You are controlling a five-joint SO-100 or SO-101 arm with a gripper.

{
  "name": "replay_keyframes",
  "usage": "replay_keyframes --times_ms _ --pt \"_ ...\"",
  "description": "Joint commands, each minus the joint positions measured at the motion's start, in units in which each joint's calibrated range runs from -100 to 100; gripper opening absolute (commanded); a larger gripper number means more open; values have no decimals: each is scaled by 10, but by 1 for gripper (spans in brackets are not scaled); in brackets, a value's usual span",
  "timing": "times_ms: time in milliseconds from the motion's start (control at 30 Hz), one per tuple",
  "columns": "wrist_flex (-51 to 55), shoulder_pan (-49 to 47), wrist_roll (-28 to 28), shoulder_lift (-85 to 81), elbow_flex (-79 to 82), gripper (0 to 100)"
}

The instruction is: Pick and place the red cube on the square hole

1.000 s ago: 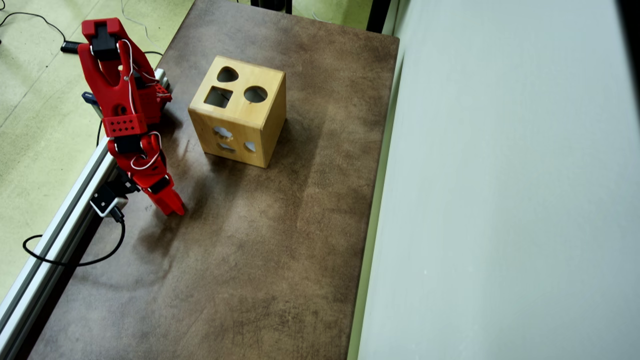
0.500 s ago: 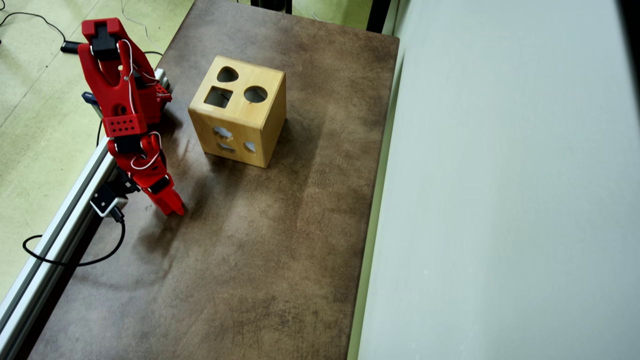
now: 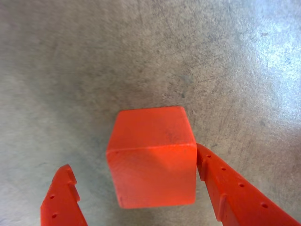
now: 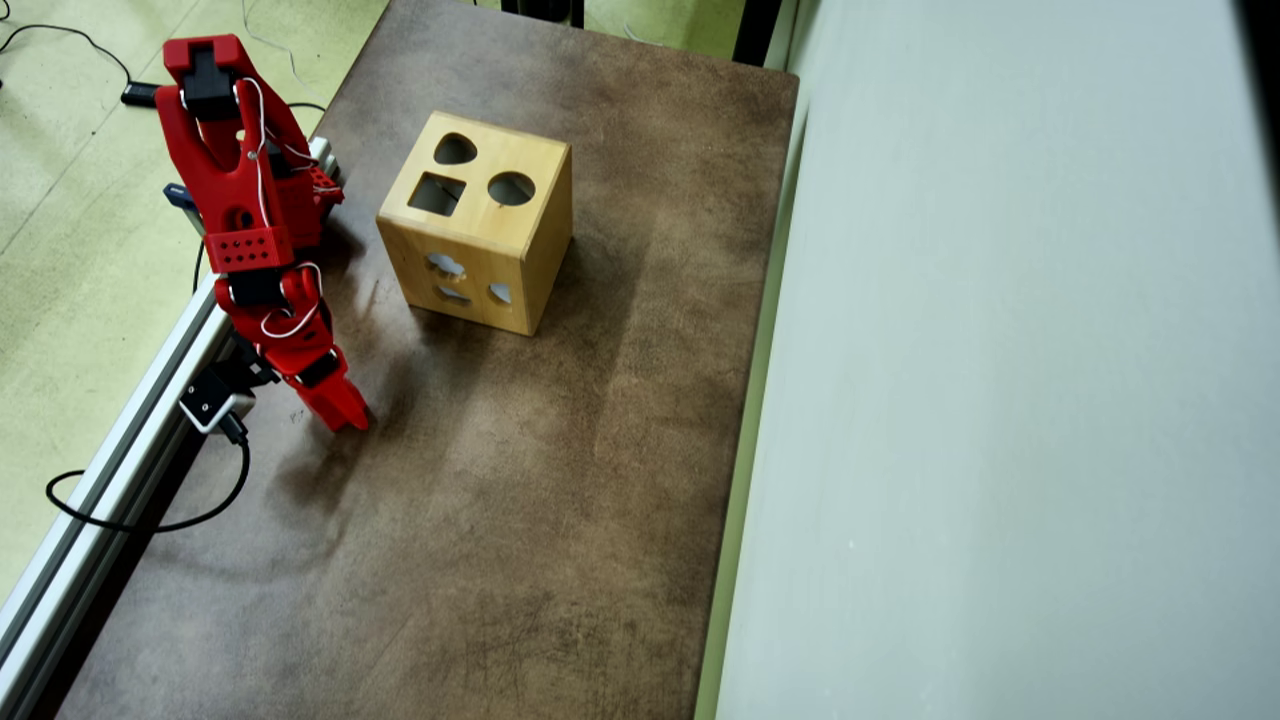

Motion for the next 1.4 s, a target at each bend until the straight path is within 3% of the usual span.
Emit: replay_keyframes --times_ms 0,333,533,667,967,1367 --pt "3 4 5 -58 2 37" --pt "1 4 5 -63 39 35" --pt "-7 4 4 -63 39 15" --pt "-8 4 1 -63 38 9" --pt "1 4 0 -102 31 9" --pt "2 0 -1 -351 29 8"
